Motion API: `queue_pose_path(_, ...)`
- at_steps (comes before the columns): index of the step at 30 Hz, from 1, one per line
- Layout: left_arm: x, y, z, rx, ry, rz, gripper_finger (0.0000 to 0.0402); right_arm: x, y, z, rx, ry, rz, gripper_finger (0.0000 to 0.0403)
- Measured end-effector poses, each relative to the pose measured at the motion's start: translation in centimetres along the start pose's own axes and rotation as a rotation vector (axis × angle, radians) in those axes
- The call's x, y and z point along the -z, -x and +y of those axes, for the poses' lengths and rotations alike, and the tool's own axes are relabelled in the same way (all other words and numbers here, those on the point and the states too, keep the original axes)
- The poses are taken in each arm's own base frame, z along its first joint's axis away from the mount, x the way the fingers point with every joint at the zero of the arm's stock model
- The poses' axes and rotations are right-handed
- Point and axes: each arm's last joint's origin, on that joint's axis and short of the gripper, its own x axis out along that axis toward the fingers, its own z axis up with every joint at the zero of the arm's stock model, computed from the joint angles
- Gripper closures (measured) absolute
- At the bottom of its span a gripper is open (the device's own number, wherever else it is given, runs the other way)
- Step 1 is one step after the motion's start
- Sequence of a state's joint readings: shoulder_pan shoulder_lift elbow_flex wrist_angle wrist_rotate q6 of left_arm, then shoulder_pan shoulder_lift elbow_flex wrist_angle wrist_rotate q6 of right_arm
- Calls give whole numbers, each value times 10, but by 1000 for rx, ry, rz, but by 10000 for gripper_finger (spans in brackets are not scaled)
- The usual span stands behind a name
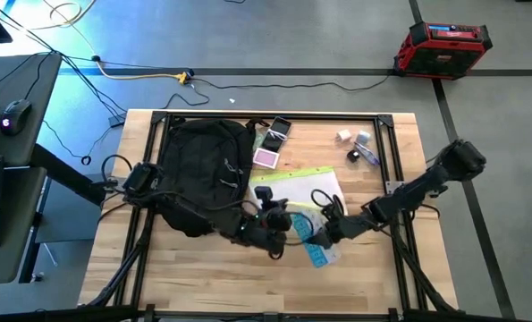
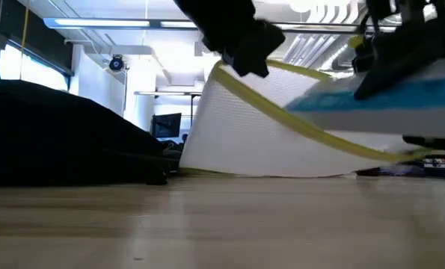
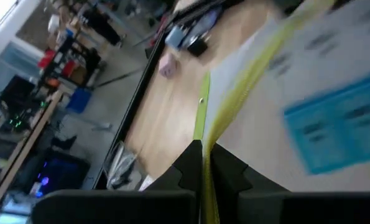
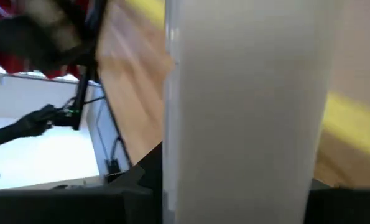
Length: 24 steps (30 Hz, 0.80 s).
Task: Unpack backpack
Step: Put the pill box into the transparent zip bag
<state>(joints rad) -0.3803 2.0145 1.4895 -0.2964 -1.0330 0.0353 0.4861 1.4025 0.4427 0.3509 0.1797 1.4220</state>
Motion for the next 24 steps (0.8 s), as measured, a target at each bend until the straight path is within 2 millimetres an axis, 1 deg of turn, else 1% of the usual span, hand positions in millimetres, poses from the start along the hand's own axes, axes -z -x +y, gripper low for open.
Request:
queue_pose_path(4,-3,16,-11,83,5,-45,401,-18,-3,-6,29,-28,-7,285)
queue_pose_path(7,-4,24,-20,158,27,-82,401,-33,-4,-9,33,-41,-18,285)
queue_pose_path(9,-2,27,-24,195,32,-100,402,-42,-4,-11,40,-50,-37,285)
queue_pose_path(12,1,25,-27,230,37,-115,402,-51,-4,-16,71,-63,-69,284)
queue_pose_path(13,1,25,-27,234,36,-114,402,-53,-4,-16,76,-52,-83,277)
queue_pose_path(14,1,25,-28,237,36,-115,402,-55,-4,-17,80,-39,-98,262)
queue_pose_path(20,1,24,-27,265,42,-116,402,-57,-4,-18,90,23,-114,135)
queue_pose_path(22,1,24,-28,275,56,-115,402,-57,-4,-18,90,41,-110,105)
queue_pose_path(24,1,22,-27,283,64,-111,402,-57,-4,-18,88,50,-105,83)
